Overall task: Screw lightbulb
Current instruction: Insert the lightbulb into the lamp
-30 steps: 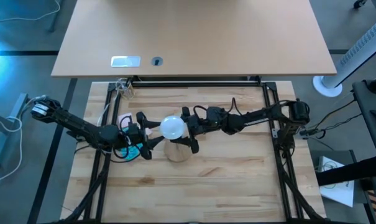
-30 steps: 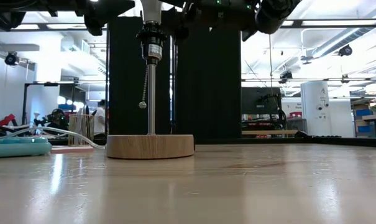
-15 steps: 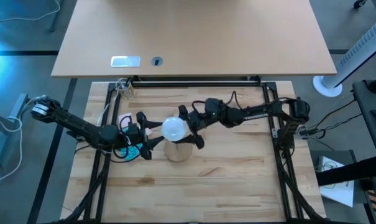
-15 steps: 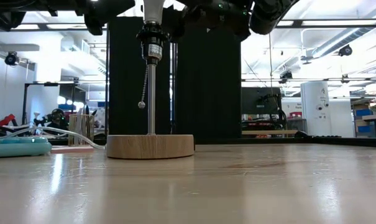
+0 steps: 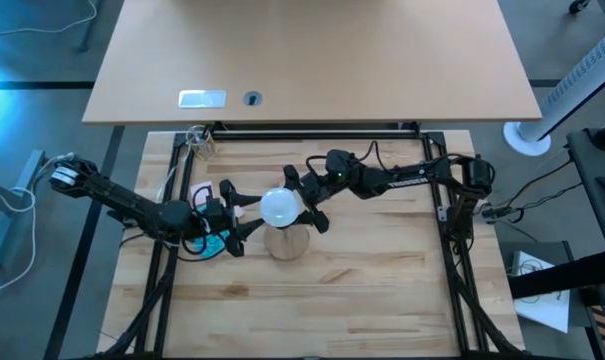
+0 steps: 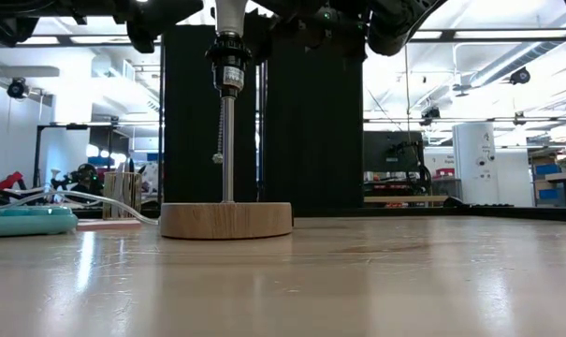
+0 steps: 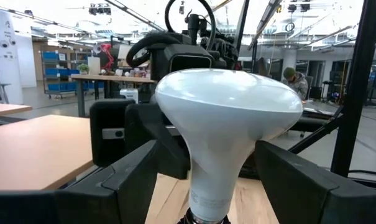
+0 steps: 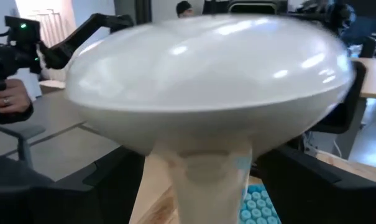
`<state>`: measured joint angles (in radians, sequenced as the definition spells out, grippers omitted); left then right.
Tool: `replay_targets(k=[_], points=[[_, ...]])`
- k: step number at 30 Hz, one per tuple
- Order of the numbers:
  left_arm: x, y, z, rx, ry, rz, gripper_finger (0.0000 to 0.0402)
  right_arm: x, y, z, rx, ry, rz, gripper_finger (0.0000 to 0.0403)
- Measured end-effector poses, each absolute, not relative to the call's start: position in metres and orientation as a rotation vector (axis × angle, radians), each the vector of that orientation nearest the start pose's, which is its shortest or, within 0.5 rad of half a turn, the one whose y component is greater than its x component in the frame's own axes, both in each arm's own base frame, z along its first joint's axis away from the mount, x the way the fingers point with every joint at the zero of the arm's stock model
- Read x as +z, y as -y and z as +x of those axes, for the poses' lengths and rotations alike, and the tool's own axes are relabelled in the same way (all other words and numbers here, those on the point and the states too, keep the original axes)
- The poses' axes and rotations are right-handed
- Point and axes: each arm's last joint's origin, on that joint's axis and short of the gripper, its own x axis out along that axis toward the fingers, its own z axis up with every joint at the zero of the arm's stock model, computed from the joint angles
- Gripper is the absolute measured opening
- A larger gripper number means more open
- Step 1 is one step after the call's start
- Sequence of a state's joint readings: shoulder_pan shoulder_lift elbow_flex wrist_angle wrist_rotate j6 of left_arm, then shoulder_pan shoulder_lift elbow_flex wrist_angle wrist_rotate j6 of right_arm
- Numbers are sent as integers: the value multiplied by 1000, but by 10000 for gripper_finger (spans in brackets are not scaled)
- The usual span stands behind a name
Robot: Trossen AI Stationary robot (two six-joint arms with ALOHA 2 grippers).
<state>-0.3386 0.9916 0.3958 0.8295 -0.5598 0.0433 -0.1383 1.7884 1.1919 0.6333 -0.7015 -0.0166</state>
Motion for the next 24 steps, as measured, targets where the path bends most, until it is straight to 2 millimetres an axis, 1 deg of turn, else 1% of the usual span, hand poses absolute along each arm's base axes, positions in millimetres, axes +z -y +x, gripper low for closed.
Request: replay_targets(k=[8, 17, 21, 24], points=[[258, 52, 195, 229, 206, -58, 256, 276, 37, 402, 577, 40, -42, 255], [257, 51, 195, 260, 193, -56, 256, 276, 38, 402, 543, 39, -48, 193], [255, 49, 190, 313, 130, -31, 256, 274, 38, 403, 534, 28, -48, 168], [255, 48, 181, 317, 86, -25, 256, 273, 37, 403, 534, 10, -46, 159]])
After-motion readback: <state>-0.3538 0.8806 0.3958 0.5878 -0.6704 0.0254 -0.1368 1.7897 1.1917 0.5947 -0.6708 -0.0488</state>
